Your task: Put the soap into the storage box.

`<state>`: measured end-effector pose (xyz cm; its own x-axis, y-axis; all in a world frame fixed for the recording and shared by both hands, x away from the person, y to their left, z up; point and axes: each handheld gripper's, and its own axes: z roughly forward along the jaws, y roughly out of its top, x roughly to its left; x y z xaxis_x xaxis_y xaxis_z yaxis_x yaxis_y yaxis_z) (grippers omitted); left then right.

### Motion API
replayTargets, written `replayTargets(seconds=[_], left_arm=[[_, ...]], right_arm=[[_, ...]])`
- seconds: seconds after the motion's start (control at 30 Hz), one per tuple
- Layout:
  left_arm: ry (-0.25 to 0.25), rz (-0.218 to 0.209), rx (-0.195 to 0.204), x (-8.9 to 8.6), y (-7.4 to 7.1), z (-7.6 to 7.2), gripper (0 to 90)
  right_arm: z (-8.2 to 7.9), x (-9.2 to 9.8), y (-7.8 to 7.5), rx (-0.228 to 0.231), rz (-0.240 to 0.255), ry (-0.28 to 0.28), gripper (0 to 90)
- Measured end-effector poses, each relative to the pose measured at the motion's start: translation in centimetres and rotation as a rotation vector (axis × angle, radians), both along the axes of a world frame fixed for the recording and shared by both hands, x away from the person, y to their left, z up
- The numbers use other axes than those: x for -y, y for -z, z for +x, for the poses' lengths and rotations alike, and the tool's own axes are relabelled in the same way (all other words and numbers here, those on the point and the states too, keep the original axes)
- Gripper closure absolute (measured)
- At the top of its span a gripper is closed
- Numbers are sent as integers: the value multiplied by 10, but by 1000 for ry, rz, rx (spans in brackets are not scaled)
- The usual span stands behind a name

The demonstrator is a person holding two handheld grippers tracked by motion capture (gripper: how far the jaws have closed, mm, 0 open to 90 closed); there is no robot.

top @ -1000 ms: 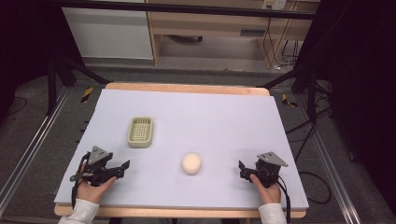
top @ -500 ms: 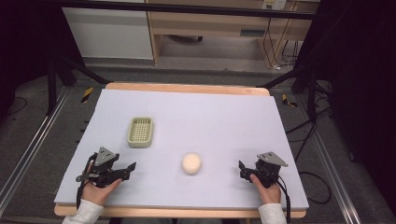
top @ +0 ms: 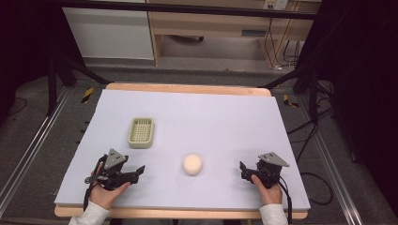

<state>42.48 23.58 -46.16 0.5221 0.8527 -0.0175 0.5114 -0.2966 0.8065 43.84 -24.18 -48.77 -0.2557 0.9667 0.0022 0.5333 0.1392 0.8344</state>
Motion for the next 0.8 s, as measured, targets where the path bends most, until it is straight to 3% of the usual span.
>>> replayTargets(seconds=[0.8], left_arm=[[33, -25, 18, 18, -12, -1, 232]], right_arm=[[-1, 0, 0, 6, -4, 8, 40]])
